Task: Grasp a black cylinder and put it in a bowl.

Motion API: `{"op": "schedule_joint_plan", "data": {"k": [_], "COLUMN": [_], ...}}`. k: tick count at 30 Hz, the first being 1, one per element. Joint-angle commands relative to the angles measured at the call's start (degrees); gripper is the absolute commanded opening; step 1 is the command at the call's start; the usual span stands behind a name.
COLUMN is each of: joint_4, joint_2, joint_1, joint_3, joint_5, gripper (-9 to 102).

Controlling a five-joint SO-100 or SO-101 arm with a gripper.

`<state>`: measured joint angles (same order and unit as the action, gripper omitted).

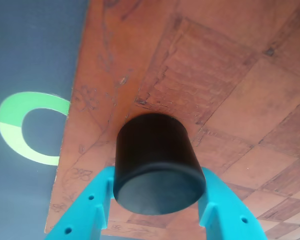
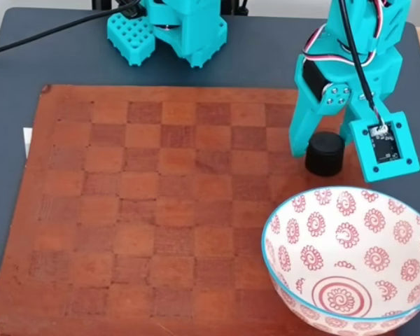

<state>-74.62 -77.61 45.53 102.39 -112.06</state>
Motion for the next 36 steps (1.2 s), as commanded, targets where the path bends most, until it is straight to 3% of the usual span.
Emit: {"op": "schedule_joint_plan", "data": {"k": [1,11,25,36], "joint_4": [0.3,-1.2,-18.1,-18.5], "joint_2": [-0.4,-1.3,-1.3,-1.4], "joint_1": [-0.1,-0.1,-2.1,-3.4], "joint_3": [-2.1,-4.1,-20.1,-30.0], "joint_5": [-0.5,-0.6,-0.4,0.5], "gripper": [14,9,9,9]}}
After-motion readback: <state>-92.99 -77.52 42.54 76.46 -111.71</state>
